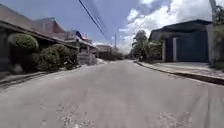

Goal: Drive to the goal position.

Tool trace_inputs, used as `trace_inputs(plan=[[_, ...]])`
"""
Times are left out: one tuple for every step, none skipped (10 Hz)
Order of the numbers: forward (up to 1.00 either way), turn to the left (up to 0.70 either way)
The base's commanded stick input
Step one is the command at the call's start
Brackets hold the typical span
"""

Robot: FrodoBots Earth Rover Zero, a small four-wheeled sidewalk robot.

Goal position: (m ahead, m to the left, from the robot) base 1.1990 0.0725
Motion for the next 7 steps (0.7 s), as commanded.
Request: trace_inputs(plan=[[1.0, 0.02], [1.0, 0.03], [1.0, 0.07], [1.0, 0.11], [1.0, 0.08], [1.0, 0.0], [1.0, 0.0]])
